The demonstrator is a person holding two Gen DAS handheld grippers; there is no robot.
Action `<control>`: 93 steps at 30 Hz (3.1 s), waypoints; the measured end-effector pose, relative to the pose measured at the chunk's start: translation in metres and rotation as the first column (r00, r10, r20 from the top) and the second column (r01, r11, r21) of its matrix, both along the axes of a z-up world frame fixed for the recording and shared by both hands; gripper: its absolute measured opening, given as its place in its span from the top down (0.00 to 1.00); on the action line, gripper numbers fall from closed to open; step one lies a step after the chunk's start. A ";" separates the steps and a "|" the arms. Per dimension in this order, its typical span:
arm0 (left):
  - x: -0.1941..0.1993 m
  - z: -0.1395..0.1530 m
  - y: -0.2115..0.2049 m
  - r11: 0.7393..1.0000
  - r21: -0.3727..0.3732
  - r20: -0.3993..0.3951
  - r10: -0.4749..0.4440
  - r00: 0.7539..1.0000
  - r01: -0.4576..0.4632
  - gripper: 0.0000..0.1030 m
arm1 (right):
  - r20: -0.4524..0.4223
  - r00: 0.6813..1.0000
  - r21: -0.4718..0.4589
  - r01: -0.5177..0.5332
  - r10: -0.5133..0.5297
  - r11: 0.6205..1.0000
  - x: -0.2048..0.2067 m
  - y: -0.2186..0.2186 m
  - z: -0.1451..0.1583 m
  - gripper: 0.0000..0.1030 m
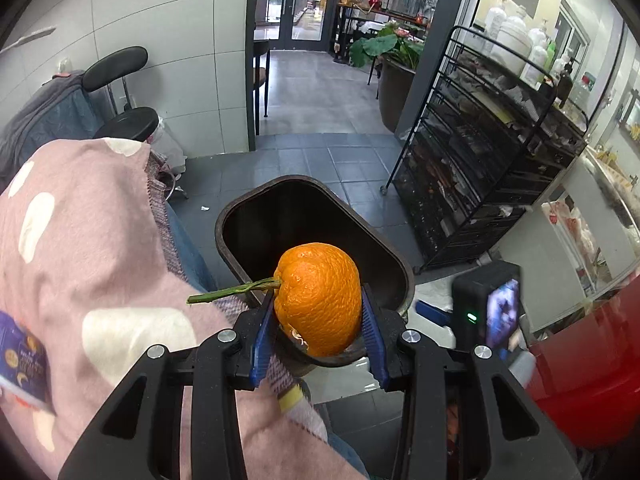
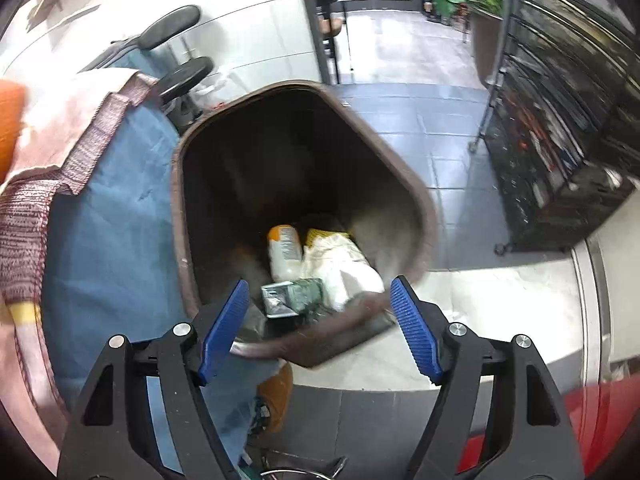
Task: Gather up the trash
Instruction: 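Carry the carton and orange to the bin and release both inside, then return both tools to the bed toward the blue cup and wrapper, then grasp the blue-white cup with the right tool while the left tool grasps the clear wrapper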
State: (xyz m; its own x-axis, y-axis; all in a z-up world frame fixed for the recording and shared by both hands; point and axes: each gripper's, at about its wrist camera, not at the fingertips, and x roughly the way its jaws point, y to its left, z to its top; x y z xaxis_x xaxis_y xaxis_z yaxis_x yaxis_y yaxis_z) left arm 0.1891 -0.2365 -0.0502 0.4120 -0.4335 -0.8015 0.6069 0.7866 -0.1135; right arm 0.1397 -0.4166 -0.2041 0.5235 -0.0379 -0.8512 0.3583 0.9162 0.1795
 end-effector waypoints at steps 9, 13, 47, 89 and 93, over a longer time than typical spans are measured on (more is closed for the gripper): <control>0.021 -0.026 -0.039 0.996 0.090 -0.027 -0.026 0.999 0.028 0.63 | -0.015 0.996 0.047 0.090 -0.090 0.995 -0.027 -0.020 -0.001 0.28; 0.029 -0.042 -0.051 0.991 0.130 -0.061 -0.027 0.998 0.035 0.63 | -0.019 0.995 0.053 0.094 -0.093 0.994 -0.031 -0.019 -0.002 0.28; -0.014 0.013 -0.011 0.997 -0.002 0.091 -0.071 0.993 0.071 0.08 | 0.095 0.993 0.039 0.066 -0.069 0.997 -0.036 0.001 0.051 0.20; 0.011 0.032 0.318 0.773 -0.059 0.139 0.633 0.762 -0.631 0.17 | 0.144 0.700 -0.254 -0.657 0.699 0.710 0.064 0.317 0.167 0.41; 0.042 0.027 0.317 0.781 -0.034 0.138 0.622 0.771 -0.624 0.23 | 0.115 0.708 -0.257 -0.657 0.697 0.709 0.076 0.325 0.163 0.52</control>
State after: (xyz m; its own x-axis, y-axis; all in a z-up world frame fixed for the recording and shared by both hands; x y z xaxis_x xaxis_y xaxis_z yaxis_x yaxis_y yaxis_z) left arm 0.2314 0.0806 -0.0229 0.6915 -0.0338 -0.7216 -0.0084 0.9985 -0.0549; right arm 0.2161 -0.0912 -0.0406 0.6170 0.2475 -0.7471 -0.3948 0.9185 -0.0218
